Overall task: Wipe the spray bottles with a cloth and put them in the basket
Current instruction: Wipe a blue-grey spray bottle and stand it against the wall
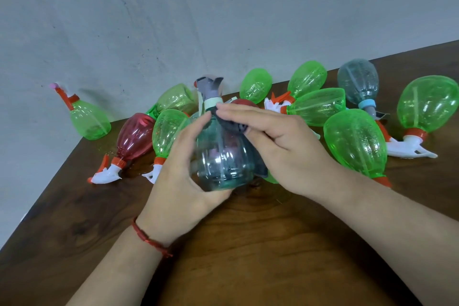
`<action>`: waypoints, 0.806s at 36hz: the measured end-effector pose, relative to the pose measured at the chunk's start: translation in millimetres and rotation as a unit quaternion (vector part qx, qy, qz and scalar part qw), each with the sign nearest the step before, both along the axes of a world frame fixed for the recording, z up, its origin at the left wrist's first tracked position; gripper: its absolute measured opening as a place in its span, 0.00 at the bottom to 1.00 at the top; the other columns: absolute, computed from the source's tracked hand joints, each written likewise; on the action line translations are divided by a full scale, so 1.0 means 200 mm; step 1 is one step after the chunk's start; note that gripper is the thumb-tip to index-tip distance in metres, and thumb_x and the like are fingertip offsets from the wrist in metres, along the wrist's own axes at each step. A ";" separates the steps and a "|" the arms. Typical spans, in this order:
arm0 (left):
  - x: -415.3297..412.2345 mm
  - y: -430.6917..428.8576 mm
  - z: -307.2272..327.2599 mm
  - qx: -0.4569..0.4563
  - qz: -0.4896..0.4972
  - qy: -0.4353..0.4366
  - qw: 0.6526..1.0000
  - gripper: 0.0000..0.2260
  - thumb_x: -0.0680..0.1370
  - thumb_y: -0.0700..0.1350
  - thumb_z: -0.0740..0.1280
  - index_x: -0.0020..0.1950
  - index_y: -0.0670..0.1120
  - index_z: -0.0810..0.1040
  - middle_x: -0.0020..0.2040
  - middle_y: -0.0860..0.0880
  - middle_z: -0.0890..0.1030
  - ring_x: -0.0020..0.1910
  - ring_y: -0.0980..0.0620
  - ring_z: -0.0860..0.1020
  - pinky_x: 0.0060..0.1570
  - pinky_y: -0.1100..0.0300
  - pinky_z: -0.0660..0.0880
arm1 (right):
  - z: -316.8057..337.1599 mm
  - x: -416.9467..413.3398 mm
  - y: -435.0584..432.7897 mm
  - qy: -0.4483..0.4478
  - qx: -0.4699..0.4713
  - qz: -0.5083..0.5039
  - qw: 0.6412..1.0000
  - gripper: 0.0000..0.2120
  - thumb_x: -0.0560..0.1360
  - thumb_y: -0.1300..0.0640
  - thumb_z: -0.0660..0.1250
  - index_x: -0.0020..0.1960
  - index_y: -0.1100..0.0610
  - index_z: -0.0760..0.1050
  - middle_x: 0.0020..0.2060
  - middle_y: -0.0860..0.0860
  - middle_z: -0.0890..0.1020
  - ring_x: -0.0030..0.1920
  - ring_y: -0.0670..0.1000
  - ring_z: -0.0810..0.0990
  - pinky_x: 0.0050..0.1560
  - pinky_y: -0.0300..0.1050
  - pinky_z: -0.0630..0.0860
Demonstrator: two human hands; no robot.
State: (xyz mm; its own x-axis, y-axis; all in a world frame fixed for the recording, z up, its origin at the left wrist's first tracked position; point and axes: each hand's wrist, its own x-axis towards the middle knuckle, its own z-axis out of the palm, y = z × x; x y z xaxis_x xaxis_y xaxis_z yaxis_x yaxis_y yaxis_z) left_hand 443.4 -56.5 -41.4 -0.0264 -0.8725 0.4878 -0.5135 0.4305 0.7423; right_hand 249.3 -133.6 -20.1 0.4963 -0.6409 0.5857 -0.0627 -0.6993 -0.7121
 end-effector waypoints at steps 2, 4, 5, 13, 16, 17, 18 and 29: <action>0.01 0.00 -0.01 -0.005 0.009 0.017 1.000 0.51 0.68 0.40 0.85 0.84 0.50 0.61 0.79 0.55 0.70 0.76 0.46 0.75 0.69 0.46 0.79 | 0.01 0.00 0.00 -0.029 0.058 0.003 0.998 0.21 0.84 0.70 0.59 0.71 0.55 0.80 0.70 0.43 0.80 0.73 0.36 0.72 0.77 0.37 0.66; 0.00 0.00 0.00 -0.004 0.002 0.047 0.999 0.51 0.67 0.38 0.84 0.84 0.49 0.60 0.79 0.55 0.70 0.77 0.47 0.74 0.70 0.48 0.78 | 0.01 0.01 -0.01 -0.062 0.107 0.016 0.992 0.20 0.85 0.70 0.59 0.70 0.55 0.80 0.69 0.41 0.81 0.72 0.36 0.73 0.76 0.37 0.67; 0.00 0.00 0.01 -0.004 -0.002 0.053 0.999 0.50 0.67 0.37 0.84 0.84 0.48 0.61 0.79 0.55 0.70 0.77 0.48 0.73 0.70 0.51 0.78 | 0.02 0.01 -0.01 -0.072 0.119 0.021 0.990 0.20 0.85 0.69 0.59 0.70 0.55 0.80 0.69 0.41 0.81 0.72 0.37 0.74 0.76 0.37 0.67; 0.00 0.00 0.01 0.034 -0.047 0.070 0.996 0.48 0.66 0.30 0.82 0.81 0.48 0.63 0.74 0.56 0.74 0.77 0.50 0.73 0.70 0.58 0.76 | 0.01 -0.01 -0.01 -0.021 0.020 -0.004 1.000 0.22 0.83 0.72 0.60 0.71 0.56 0.80 0.70 0.44 0.80 0.74 0.38 0.73 0.77 0.38 0.66; 0.01 -0.01 0.00 0.031 -0.052 0.084 0.995 0.49 0.66 0.30 0.82 0.82 0.47 0.63 0.76 0.50 0.73 0.77 0.45 0.73 0.71 0.51 0.76 | 0.00 -0.02 -0.01 0.022 -0.069 -0.003 0.997 0.23 0.82 0.73 0.60 0.71 0.57 0.79 0.72 0.47 0.79 0.76 0.42 0.72 0.78 0.42 0.66; 0.01 -0.02 0.00 0.029 -0.046 0.091 0.994 0.49 0.66 0.31 0.83 0.81 0.47 0.63 0.77 0.49 0.73 0.77 0.44 0.73 0.71 0.49 0.77 | 0.00 -0.02 -0.01 0.031 -0.089 0.003 0.996 0.23 0.82 0.74 0.60 0.72 0.58 0.79 0.72 0.48 0.79 0.76 0.43 0.72 0.79 0.45 0.66; 0.01 -0.02 0.00 0.028 -0.040 0.103 0.994 0.48 0.66 0.32 0.83 0.81 0.48 0.64 0.76 0.49 0.74 0.76 0.44 0.74 0.70 0.48 0.78 | 0.00 -0.03 -0.01 0.039 -0.106 0.011 0.994 0.23 0.82 0.75 0.61 0.72 0.59 0.78 0.73 0.49 0.78 0.77 0.45 0.71 0.79 0.48 0.67; 0.04 -0.03 0.01 0.055 0.000 0.233 0.971 0.45 0.65 0.31 0.83 0.79 0.48 0.69 0.71 0.48 0.81 0.69 0.46 0.81 0.61 0.54 0.81 | -0.02 -0.03 0.00 0.074 -0.188 0.092 0.975 0.22 0.81 0.77 0.58 0.70 0.64 0.79 0.71 0.56 0.79 0.78 0.55 0.71 0.77 0.58 0.70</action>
